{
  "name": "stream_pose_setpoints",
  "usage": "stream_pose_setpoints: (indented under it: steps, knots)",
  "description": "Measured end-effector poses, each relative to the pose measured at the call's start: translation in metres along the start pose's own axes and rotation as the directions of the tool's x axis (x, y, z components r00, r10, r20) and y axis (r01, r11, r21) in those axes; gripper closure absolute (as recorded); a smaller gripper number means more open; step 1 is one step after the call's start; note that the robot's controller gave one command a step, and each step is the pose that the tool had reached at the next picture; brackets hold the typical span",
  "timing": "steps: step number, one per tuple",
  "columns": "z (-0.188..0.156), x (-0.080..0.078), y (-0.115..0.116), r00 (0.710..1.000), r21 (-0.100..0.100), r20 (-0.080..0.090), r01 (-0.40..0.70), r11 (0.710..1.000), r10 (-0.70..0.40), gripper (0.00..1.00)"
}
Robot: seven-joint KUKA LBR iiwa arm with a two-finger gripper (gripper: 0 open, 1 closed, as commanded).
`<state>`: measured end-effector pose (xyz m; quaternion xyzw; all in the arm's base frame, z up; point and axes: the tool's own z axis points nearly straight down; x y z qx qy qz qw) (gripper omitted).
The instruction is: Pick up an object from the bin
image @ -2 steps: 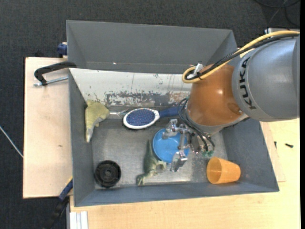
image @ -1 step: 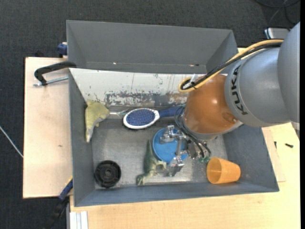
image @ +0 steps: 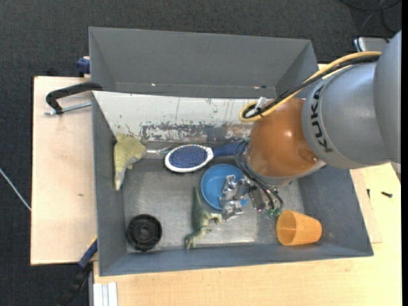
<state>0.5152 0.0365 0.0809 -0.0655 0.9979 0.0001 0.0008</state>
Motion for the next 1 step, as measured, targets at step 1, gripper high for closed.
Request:
stream_pose_setpoints:
  steps: [1]
  knots:
    - [-0.1341, -0.0017, 0.0174, 0.998, -0.002, 0.013, -0.057, 0.998, 0.057, 1.00]
